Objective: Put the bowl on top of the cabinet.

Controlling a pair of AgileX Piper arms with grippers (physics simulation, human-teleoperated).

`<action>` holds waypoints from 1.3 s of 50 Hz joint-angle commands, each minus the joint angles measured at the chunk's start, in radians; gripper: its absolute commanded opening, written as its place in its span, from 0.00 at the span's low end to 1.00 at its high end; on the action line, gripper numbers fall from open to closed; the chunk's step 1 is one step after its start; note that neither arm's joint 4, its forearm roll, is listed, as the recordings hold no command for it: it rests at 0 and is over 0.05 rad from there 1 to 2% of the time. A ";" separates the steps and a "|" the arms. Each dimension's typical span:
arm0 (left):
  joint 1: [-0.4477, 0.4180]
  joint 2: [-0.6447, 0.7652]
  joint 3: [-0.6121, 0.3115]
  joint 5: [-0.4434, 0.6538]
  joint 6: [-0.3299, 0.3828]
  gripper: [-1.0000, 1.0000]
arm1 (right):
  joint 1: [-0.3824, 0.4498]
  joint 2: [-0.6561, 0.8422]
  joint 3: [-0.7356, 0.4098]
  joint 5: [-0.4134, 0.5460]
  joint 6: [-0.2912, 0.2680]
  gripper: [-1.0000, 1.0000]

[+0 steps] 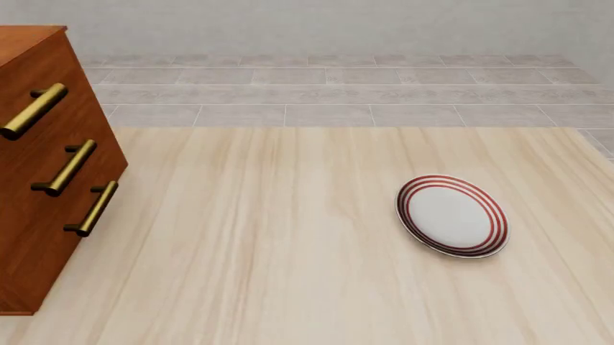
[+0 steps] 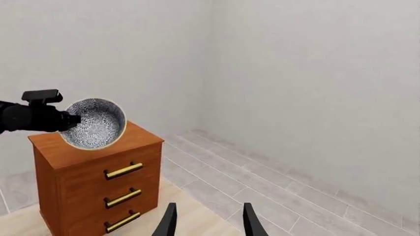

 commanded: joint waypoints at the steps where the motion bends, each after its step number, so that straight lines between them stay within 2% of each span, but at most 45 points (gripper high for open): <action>1: 0.004 0.006 0.026 -0.034 0.009 0.00 | -0.005 0.002 -0.002 0.000 0.001 1.00; 18: 0.008 0.017 0.058 -0.070 0.016 0.00 | -0.008 0.008 0.000 -0.005 0.003 1.00; 46: 0.070 0.009 0.115 -0.101 0.035 0.00 | -0.008 0.007 0.002 -0.005 0.003 1.00; 65: 0.082 0.011 0.115 -0.104 0.036 0.00 | -0.006 0.002 0.005 -0.004 0.002 1.00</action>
